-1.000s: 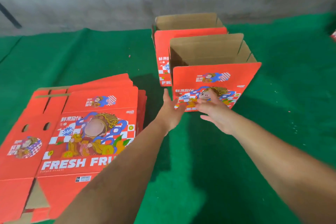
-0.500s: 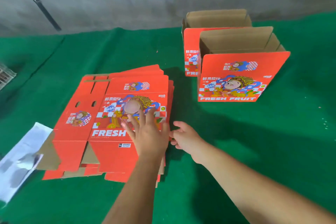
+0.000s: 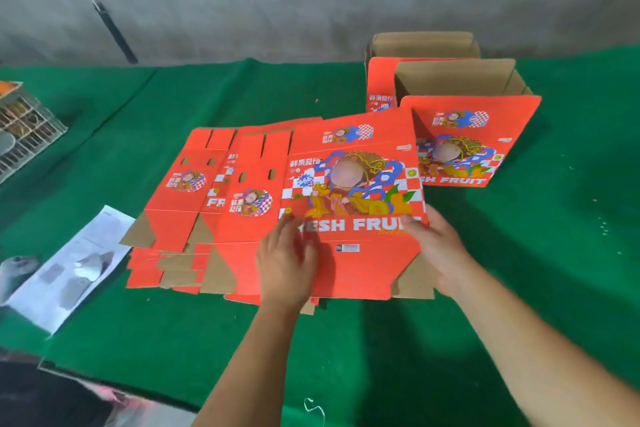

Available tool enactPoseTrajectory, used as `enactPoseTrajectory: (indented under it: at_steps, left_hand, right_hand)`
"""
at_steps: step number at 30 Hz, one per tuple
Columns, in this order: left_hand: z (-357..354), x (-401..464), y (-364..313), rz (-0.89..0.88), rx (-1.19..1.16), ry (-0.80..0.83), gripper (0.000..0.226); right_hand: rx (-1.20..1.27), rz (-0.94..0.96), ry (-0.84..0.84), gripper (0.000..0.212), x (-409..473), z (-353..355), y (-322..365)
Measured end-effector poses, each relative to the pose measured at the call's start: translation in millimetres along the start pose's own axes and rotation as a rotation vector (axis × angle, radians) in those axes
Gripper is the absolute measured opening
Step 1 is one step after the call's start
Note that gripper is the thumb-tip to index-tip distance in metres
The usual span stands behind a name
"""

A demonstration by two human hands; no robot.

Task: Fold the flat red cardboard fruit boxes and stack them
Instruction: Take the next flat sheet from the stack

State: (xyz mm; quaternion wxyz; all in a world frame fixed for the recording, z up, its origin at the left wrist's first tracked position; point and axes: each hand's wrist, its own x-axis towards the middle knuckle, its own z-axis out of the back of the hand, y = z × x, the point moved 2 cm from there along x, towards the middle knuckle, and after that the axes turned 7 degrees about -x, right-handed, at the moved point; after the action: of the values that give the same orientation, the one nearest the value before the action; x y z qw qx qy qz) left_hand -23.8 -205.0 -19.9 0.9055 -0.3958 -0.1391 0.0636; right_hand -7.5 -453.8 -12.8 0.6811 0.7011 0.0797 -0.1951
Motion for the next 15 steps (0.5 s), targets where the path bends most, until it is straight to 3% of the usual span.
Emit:
enactPoseTrajectory:
  at_steps: [3, 7, 9, 12, 14, 15]
  left_hand:
    - [20, 8, 17, 0.328, -0.043, -0.103, 0.069]
    - [27, 9, 15, 0.442, -0.479, -0.01, 0.083]
    - [28, 10, 9, 0.517, -0.441, -0.006, 0.074]
    - [25, 16, 0, 0.516, -0.417, 0.062, 0.023]
    - [19, 18, -6, 0.519, -0.543, 0.124, 0.03]
    - [13, 18, -8, 0.547, -0.636, 0.174, 0.053]
  right_hand:
    - [0.096, 0.074, 0.015, 0.028, -15, 48, 2]
    - [0.034, 0.057, 0.005, 0.025, -32, 88, -4]
    - [-0.018, 0.071, -0.018, 0.027, -37, 102, -4]
    - [-0.073, 0.124, -0.102, 0.026, -44, 115, 1]
    - [-0.129, 0.148, -0.182, 0.026, -50, 119, 3]
    - [-0.167, 0.151, -0.204, 0.03, -54, 119, 3]
